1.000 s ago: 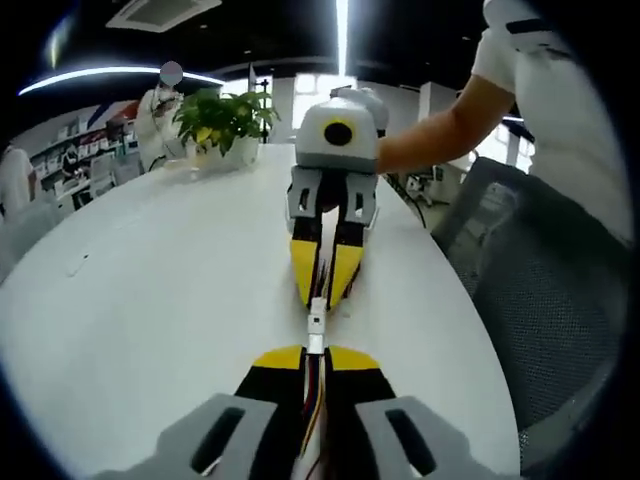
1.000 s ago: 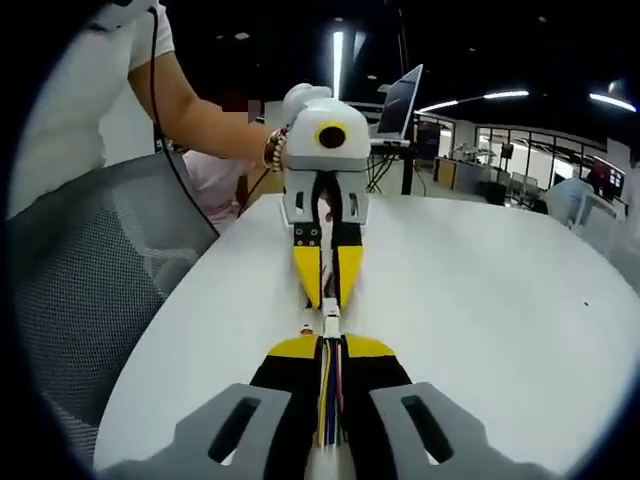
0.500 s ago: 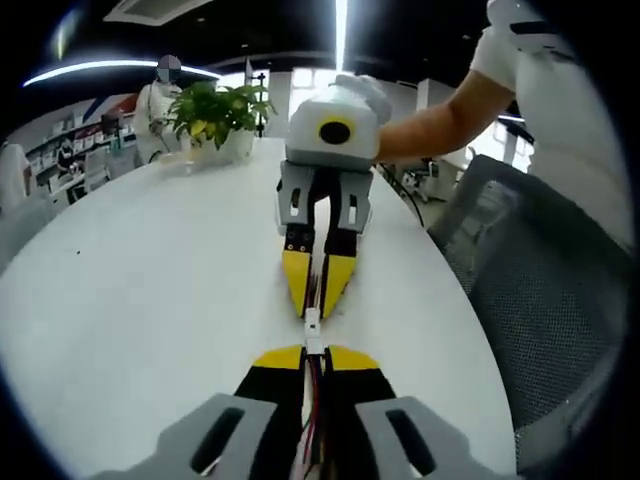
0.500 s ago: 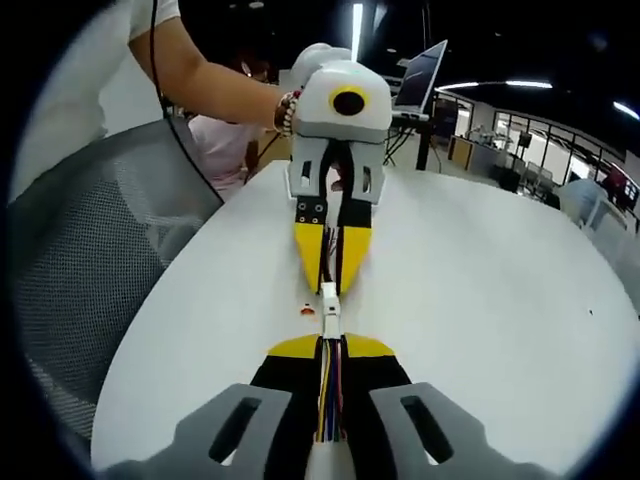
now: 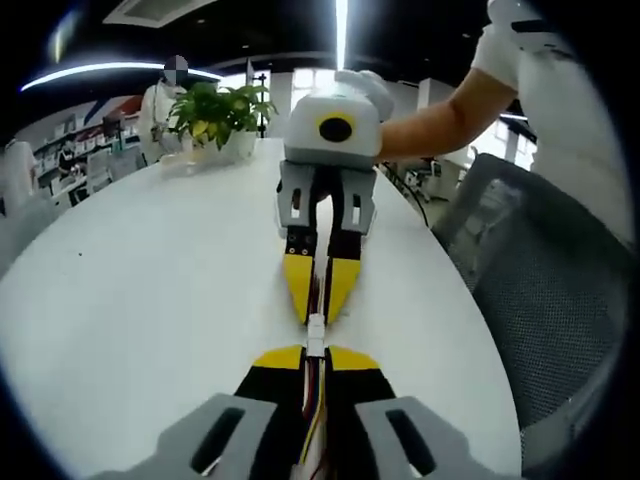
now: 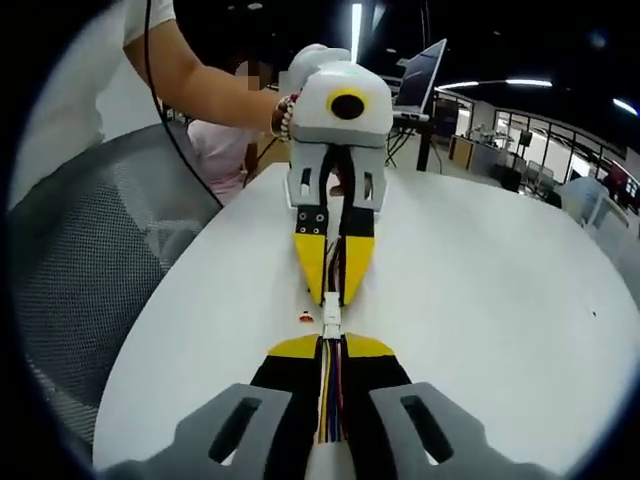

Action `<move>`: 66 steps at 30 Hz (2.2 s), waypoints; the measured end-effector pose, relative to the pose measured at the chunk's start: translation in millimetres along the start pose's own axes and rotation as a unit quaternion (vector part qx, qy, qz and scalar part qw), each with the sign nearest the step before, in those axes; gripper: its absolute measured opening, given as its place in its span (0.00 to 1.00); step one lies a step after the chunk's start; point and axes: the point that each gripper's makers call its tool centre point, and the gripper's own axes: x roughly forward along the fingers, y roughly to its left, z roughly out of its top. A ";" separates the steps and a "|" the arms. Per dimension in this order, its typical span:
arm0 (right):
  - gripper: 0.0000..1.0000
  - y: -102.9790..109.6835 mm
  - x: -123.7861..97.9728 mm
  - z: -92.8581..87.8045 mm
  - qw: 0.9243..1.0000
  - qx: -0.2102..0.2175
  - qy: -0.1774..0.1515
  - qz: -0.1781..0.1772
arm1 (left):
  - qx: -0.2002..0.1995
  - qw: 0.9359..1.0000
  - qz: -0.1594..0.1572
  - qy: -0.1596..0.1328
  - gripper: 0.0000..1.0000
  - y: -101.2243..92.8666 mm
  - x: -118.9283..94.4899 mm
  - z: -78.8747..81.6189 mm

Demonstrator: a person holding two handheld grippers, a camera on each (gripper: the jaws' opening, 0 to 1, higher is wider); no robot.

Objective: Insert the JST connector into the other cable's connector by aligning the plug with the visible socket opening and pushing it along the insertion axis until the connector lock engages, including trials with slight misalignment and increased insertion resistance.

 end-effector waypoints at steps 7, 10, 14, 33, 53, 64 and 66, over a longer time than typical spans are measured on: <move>0.04 -1.2 -1.3 7.5 1.000 0.005 -0.013 -0.003 | 0.007 1.000 0.007 0.002 0.00 2.1 3.1 0.4; 0.04 -1.0 -1.2 8.3 1.000 0.000 -0.013 -0.004 | 0.009 1.000 0.007 0.004 0.00 1.8 3.2 0.5; 0.04 -1.1 -1.5 8.6 1.000 0.000 -0.013 -0.006 | 0.010 1.000 0.008 0.007 0.00 1.8 2.8 0.6; 0.03 -2.6 5.3 5.1 1.000 0.003 -0.008 -0.010 | 0.011 1.000 0.001 0.020 0.00 1.3 4.4 -3.3; 0.02 -4.8 5.6 4.1 1.000 0.022 -0.008 -0.016 | 0.011 0.999 0.002 0.034 0.00 3.6 7.2 -2.6; 0.04 -21.5 1.2 4.4 0.999 0.002 -0.030 -0.045 | 0.019 0.999 0.025 0.033 0.00 21.2 7.6 2.6; 0.04 -30.2 0.8 3.7 0.998 -0.010 -0.031 -0.056 | 0.021 0.999 0.036 0.033 0.00 29.4 9.0 3.9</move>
